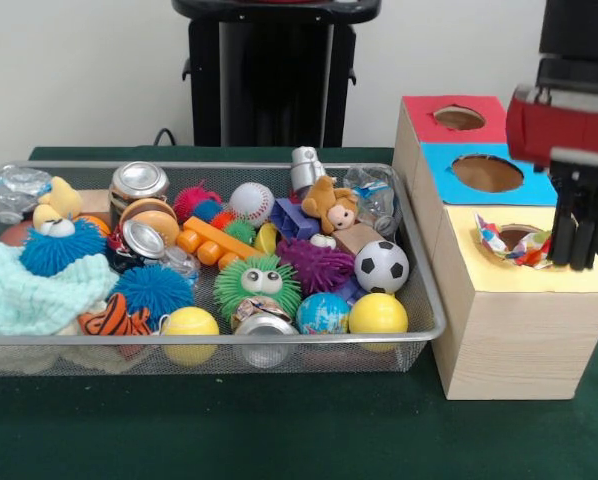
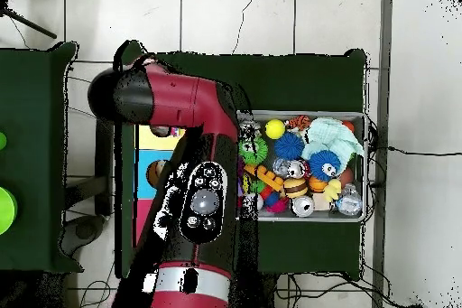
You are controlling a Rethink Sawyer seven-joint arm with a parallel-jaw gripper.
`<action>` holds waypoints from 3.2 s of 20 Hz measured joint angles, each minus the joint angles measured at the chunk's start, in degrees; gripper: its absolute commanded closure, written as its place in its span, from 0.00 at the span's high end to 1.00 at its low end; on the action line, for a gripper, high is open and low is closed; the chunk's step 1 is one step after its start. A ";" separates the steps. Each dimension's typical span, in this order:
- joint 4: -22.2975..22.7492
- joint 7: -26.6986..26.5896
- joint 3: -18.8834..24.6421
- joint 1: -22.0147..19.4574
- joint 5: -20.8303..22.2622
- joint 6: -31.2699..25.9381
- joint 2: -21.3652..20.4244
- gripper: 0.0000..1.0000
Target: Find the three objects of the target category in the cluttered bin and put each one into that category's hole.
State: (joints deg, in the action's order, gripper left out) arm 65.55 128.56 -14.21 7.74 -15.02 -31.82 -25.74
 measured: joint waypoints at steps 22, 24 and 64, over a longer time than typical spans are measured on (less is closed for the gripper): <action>7.11 0.00 5.24 -4.19 0.38 4.52 0.29 0.00; 8.45 0.00 5.24 -3.73 0.38 4.51 -0.45 0.00; 16.09 0.00 11.36 -2.64 -4.78 16.81 -0.80 0.00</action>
State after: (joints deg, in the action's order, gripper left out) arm 81.64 128.56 -2.85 5.10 -19.79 -15.00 -26.54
